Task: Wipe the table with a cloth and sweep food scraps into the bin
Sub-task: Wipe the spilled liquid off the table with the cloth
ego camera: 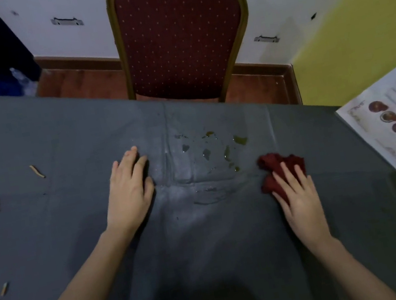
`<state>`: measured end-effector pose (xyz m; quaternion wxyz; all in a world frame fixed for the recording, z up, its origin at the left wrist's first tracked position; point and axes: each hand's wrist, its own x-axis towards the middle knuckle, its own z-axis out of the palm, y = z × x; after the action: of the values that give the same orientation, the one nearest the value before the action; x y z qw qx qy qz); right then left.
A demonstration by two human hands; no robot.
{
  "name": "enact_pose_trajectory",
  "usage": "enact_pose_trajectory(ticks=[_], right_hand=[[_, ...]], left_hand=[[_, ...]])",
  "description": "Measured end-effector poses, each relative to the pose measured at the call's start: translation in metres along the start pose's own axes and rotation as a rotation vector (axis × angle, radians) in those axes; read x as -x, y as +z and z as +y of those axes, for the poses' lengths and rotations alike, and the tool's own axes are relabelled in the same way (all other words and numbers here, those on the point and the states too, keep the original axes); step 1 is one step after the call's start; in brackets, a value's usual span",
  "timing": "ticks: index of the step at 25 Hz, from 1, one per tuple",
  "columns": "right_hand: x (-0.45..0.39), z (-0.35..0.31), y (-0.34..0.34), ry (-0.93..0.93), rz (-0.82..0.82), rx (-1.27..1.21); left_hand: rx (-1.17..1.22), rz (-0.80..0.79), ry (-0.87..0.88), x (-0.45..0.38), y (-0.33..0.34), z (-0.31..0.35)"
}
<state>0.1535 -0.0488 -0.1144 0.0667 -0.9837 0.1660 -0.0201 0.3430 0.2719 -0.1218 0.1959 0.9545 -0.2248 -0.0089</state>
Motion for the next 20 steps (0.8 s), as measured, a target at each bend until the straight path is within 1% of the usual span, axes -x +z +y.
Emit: enact_pose_trajectory(ticks=[2, 3, 4, 5, 6, 8, 9, 11, 12, 13, 14, 15, 17, 18, 20], right_hand=[[-0.003, -0.034, 0.011, 0.18, 0.068, -0.12], [-0.006, -0.055, 0.015, 0.237, 0.091, -0.148], [-0.01, -0.076, 0.019, 0.252, 0.093, -0.159], [-0.015, -0.098, 0.023, 0.215, 0.077, -0.157], [-0.02, -0.12, 0.025, 0.123, 0.051, -0.149], [-0.026, -0.155, 0.032, -0.151, -0.017, -0.111], [-0.027, -0.161, 0.036, -0.3, -0.059, -0.082], [-0.033, -0.137, 0.033, -0.586, -0.109, 0.007], [-0.038, -0.111, 0.03, -0.68, -0.097, 0.06], [-0.043, -0.077, 0.026, -0.715, -0.075, 0.097], [-0.051, -0.042, 0.02, -0.686, -0.058, 0.122], [-0.059, -0.011, 0.013, -0.594, -0.053, 0.134], [-0.071, 0.022, 0.003, -0.302, -0.058, 0.115], [-0.075, 0.019, 0.005, -0.172, -0.034, 0.095], [-0.081, -0.021, 0.017, 0.014, 0.018, 0.054]], left_hand=[[-0.038, -0.007, -0.025, -0.002, 0.005, -0.005], [-0.054, -0.008, -0.022, 0.0, 0.008, -0.005], [-0.061, -0.005, -0.017, 0.001, 0.009, -0.005], [-0.062, -0.004, -0.014, 0.001, 0.011, -0.005], [-0.059, -0.002, -0.015, 0.001, 0.011, -0.005], [-0.051, 0.009, -0.025, 0.0, 0.01, -0.004], [-0.052, 0.012, -0.028, -0.001, 0.01, -0.004], [-0.05, 0.013, -0.032, -0.001, 0.01, -0.003], [-0.046, 0.02, -0.035, -0.001, 0.01, -0.003], [-0.043, 0.027, -0.035, -0.001, 0.01, -0.003], [-0.041, 0.031, -0.034, 0.0, 0.01, -0.003], [-0.042, 0.033, -0.035, -0.001, 0.01, -0.003], [-0.047, 0.033, -0.036, -0.001, 0.01, -0.004], [-0.052, 0.032, -0.033, -0.001, 0.011, -0.004], [-0.055, 0.024, -0.027, -0.001, 0.01, -0.004]])
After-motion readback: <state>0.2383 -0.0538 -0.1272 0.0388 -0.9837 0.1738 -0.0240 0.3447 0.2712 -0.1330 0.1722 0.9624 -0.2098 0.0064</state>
